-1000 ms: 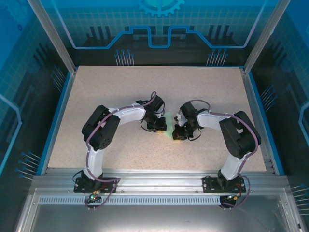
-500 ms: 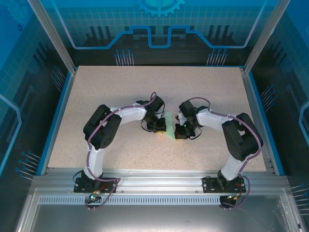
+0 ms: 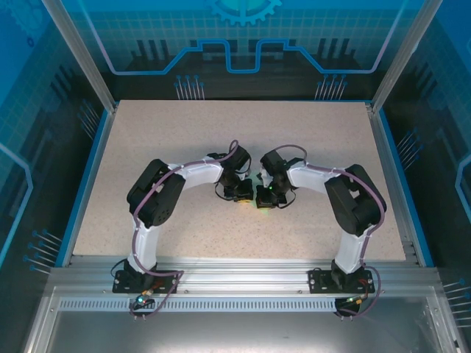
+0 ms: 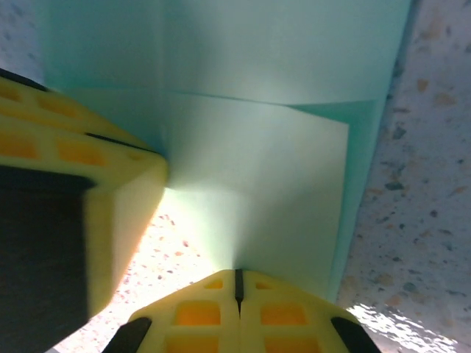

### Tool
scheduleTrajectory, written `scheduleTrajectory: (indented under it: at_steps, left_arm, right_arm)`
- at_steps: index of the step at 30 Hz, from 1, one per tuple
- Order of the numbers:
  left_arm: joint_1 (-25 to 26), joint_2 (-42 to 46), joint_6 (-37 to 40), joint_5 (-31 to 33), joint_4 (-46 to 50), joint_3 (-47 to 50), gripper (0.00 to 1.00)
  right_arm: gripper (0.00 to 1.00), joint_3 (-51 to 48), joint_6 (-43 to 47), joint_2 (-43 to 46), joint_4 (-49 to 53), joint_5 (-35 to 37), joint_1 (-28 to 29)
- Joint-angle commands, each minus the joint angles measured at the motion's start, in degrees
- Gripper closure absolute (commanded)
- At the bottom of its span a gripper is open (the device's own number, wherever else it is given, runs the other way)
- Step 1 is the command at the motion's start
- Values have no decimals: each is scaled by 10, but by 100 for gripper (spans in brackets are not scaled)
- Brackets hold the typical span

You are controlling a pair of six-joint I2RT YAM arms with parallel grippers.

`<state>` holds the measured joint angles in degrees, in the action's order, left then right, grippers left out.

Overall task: Fold a paper plane with a square sheet of paper (fold left side to right side)
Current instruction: Third fold the triangle at the center of the table.

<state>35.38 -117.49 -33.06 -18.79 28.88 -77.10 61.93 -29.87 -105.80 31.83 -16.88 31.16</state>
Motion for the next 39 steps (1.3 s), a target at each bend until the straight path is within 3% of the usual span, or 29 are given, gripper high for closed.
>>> scheduleTrajectory:
  at_steps: [1,16,28,32,37,39]
  left_arm:
    - [1,-28,-3,54,18,15,87]
    - [0,-40,7,67,28,8,87]
    - [0,-9,13,49,29,0,85]
    - [-1,45,32,55,56,-19,77]
    - [-1,123,49,83,76,-24,60]
    - [-3,146,45,100,78,-11,54]
  right_arm:
    - [100,-23,-3,-1,12,9,9]
    - [100,-150,24,72,35,22,-13]
    - [100,-170,51,148,39,-10,-47]
    - [85,-140,73,191,32,-27,-64]
    - [56,-77,127,163,9,-54,-76]
    - [50,-63,133,145,-19,-67,-76]
